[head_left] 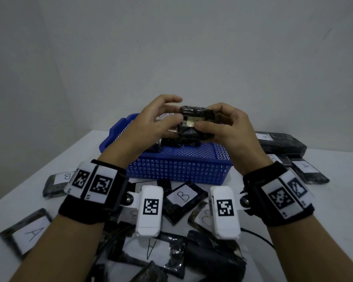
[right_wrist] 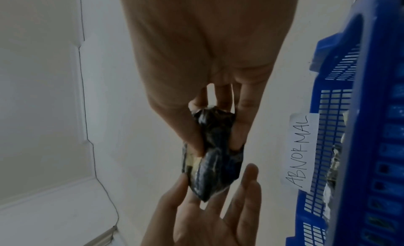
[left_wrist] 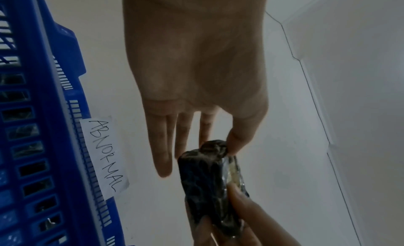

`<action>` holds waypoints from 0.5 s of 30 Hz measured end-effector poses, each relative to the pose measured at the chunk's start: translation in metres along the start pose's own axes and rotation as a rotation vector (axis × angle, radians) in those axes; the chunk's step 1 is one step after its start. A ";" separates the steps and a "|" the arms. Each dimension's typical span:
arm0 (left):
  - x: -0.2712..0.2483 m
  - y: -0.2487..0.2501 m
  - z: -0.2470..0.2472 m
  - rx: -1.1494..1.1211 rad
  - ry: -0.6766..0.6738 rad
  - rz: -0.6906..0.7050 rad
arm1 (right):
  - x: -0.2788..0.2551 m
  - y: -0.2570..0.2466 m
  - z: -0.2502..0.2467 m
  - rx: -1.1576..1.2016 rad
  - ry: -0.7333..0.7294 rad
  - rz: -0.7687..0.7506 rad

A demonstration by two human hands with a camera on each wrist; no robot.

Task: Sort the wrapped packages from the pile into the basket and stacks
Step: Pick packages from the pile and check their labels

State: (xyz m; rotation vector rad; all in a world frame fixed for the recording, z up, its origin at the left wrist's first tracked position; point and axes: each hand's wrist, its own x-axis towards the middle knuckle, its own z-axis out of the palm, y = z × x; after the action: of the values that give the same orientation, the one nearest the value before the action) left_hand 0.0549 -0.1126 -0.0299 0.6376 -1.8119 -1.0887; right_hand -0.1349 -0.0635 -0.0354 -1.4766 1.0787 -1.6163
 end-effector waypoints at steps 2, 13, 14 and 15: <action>0.000 -0.001 -0.001 -0.078 -0.001 -0.058 | 0.000 0.000 0.002 0.034 -0.011 0.035; -0.002 0.008 -0.002 -0.011 0.080 0.035 | 0.002 0.003 0.003 -0.129 -0.106 0.001; -0.002 0.010 -0.001 -0.016 0.075 0.023 | 0.002 0.005 0.004 -0.182 -0.067 -0.038; -0.003 0.012 0.000 -0.030 0.076 0.009 | 0.002 0.006 0.003 -0.259 -0.026 -0.086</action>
State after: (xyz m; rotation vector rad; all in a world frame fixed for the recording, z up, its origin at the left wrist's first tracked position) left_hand 0.0566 -0.1048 -0.0206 0.6438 -1.7288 -1.0701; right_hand -0.1328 -0.0684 -0.0399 -1.7281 1.2628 -1.5547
